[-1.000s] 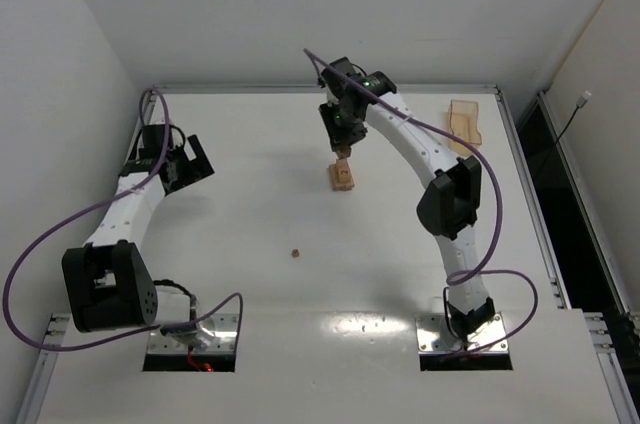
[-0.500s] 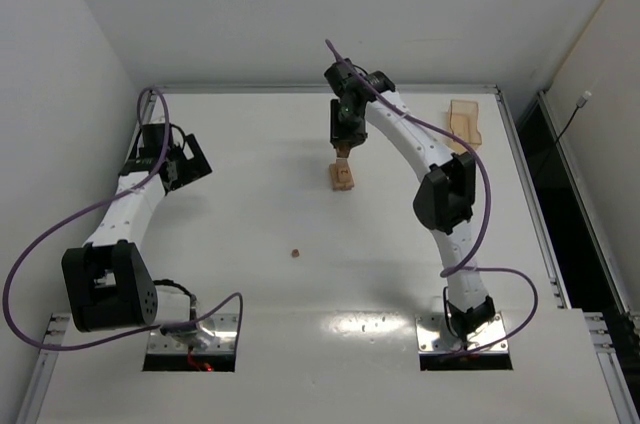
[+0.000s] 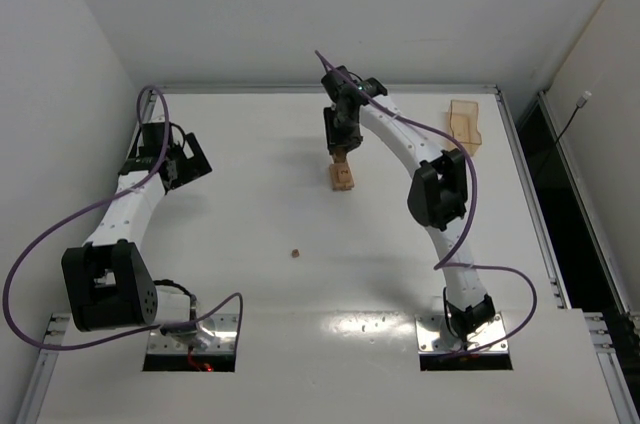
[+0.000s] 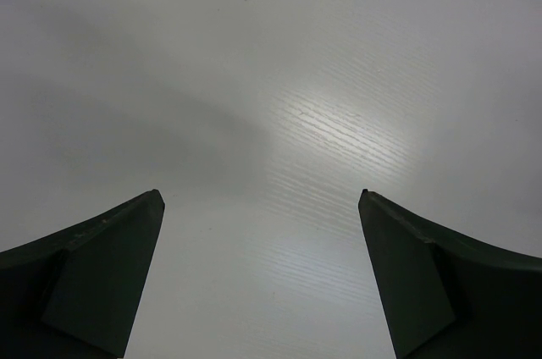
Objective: Build the wood block tower
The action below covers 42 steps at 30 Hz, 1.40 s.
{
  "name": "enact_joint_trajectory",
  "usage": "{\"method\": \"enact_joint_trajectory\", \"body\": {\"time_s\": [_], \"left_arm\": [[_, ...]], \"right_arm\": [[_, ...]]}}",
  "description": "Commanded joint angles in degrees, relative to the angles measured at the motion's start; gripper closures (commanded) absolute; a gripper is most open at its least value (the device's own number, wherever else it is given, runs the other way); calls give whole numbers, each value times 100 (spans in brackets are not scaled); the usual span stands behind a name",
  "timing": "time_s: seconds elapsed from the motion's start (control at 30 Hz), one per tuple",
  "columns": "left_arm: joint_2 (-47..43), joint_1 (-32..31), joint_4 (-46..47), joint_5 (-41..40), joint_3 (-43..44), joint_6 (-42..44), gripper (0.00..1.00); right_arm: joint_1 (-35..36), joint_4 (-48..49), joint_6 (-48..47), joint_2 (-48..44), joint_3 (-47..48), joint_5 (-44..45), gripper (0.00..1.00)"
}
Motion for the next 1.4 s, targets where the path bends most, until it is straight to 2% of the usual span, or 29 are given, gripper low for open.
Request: {"method": "enact_joint_trajectory", "body": {"time_s": [0.0,0.23,0.6,1.03,1.37], "left_arm": [[-13,-52,46,61,172,-47,0],[40,-52,46,114,172,-47,0],[40,-52,98,114,172,-47,0],[40,-52,98,114,172,-47,0],[40,-52,98,167,172,-47,0]], "right_arm": [[-125,232,-604,-119,-12,-78,100],[-240,232,-739,-189,-135,2,100],[-240,180,-458,-189,-249,63,100],[-29,127,-36,-198,-443,598,100],[85,74,88,-198,-443,546,100]]}}
